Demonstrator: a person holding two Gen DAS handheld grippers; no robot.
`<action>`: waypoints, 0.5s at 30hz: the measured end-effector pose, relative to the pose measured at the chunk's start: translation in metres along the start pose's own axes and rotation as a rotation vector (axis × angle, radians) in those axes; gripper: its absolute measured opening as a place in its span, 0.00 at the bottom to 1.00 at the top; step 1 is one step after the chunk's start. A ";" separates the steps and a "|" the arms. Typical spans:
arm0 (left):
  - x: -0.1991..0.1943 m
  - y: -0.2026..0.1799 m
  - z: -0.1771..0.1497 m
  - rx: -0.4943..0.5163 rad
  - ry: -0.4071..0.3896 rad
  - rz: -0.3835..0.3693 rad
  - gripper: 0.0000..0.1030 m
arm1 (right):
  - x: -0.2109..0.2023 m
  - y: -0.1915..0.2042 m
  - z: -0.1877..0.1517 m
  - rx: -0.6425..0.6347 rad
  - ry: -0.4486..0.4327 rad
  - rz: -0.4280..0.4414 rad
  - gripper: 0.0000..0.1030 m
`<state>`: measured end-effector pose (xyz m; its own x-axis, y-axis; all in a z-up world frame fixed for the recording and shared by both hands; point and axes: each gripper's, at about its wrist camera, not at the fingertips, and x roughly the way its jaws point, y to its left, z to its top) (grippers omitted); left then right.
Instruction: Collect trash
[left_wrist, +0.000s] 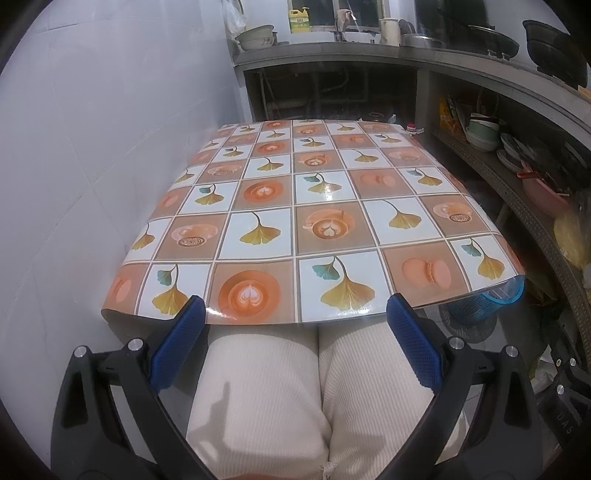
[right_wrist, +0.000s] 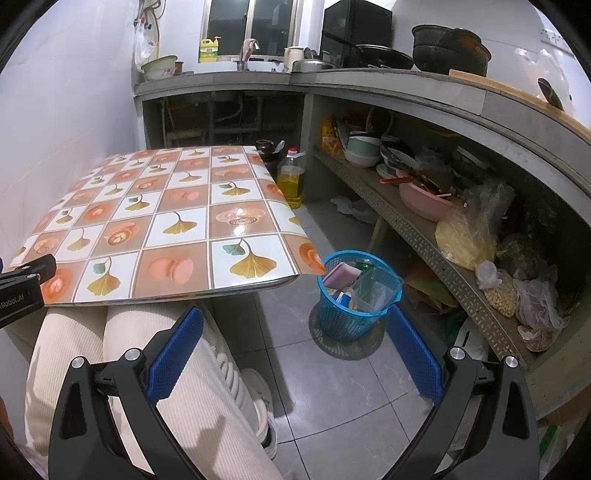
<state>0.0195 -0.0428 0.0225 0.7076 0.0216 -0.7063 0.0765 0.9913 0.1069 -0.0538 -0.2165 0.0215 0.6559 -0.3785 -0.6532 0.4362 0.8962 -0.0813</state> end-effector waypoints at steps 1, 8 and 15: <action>0.000 0.000 0.000 -0.001 0.001 0.000 0.92 | 0.000 0.000 0.000 0.000 -0.001 -0.001 0.94; -0.001 0.000 0.000 0.000 -0.001 0.001 0.92 | -0.002 0.001 0.001 0.003 -0.002 -0.001 0.94; -0.001 -0.001 -0.001 0.000 -0.001 0.002 0.92 | -0.003 0.001 0.001 0.005 -0.005 -0.003 0.94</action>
<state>0.0184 -0.0434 0.0226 0.7082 0.0237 -0.7056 0.0748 0.9913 0.1084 -0.0552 -0.2143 0.0240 0.6578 -0.3824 -0.6489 0.4413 0.8938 -0.0793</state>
